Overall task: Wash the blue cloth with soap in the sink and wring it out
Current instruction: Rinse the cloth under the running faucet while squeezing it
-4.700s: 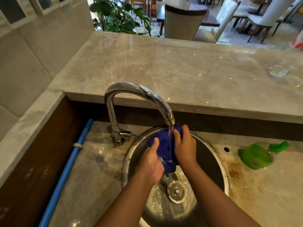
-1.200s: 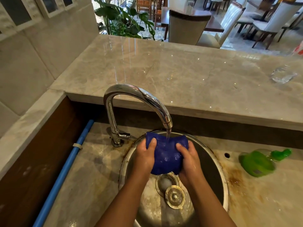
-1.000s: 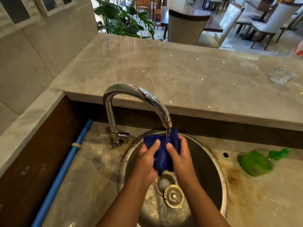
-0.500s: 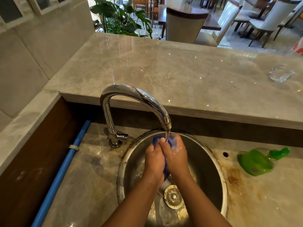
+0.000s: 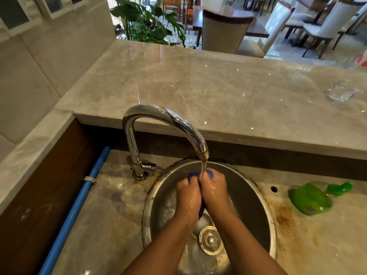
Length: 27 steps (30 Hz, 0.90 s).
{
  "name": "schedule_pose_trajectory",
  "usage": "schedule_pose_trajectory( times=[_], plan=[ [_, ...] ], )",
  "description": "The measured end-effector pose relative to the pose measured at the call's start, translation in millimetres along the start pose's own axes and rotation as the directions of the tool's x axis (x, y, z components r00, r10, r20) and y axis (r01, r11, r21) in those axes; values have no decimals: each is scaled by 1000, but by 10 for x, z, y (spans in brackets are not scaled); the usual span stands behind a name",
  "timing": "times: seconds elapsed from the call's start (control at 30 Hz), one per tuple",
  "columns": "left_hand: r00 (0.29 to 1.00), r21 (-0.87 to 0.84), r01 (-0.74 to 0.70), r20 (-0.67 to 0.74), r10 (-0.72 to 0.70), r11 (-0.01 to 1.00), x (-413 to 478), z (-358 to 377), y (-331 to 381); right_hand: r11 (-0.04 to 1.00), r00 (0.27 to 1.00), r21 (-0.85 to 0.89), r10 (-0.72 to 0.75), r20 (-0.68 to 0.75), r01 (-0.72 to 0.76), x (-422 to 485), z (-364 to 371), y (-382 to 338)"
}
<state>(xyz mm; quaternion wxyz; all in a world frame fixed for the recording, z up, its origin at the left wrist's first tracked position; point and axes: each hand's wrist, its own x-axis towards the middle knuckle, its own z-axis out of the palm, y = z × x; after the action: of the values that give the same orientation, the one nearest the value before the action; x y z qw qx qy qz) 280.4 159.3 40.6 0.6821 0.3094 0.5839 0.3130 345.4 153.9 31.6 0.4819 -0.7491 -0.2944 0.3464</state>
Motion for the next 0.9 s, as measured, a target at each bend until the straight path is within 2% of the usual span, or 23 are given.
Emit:
schedule_pose_trajectory(
  times=[0.07, 0.13, 0.17, 0.23, 0.27, 0.33, 0.4, 0.47, 0.53, 0.63, 0.8, 0.9],
  plan=[
    [999, 47, -32, 24, 31, 998, -4, -9, 6, 996, 997, 46, 71, 38, -73, -17, -51, -14],
    [993, 101, -97, 70, 90, 990, 9, -50, 35, 965, 980, 188, 165, 112, -184, -88, -116, -37],
    [989, 113, -128, 87, 118, 985, 16, -79, 70, 906, 952, 306, 250, 176, -294, -108, -153, -32],
    [979, 105, -176, 119, 164, 979, 28, -150, 155, 663, 839, 515, 423, 341, -543, -127, -242, -33],
    [971, 113, -205, 150, 187, 972, 28, -180, 195, 569, 785, 542, 464, 409, -619, -125, -285, -44],
    [948, 169, -266, 226, 225, 949, 17, -230, 231, 507, 722, 515, 498, 480, -691, -152, -339, -19],
    [934, 206, -306, 253, 251, 930, 6, -273, 242, 502, 721, 518, 506, 473, -692, -179, -343, 26],
    [942, 198, -303, 210, 262, 932, 20, -319, 221, 539, 804, 600, 463, 374, -590, -177, -343, 45],
    [956, 209, -280, 147, 253, 937, 17, -363, 187, 618, 889, 651, 401, 220, -440, -165, -350, 20],
    [968, 215, -250, 92, 235, 944, 20, -388, 126, 727, 940, 616, 333, 69, -303, -184, -314, -46],
    [994, 98, -98, 52, 93, 990, 22, -418, 146, 788, 953, 548, 295, 67, -282, -216, -351, -122],
    [992, 143, -114, -28, 119, 983, 82, -444, 129, 910, 982, 369, 186, 45, -189, -213, -336, -171]
  ],
)
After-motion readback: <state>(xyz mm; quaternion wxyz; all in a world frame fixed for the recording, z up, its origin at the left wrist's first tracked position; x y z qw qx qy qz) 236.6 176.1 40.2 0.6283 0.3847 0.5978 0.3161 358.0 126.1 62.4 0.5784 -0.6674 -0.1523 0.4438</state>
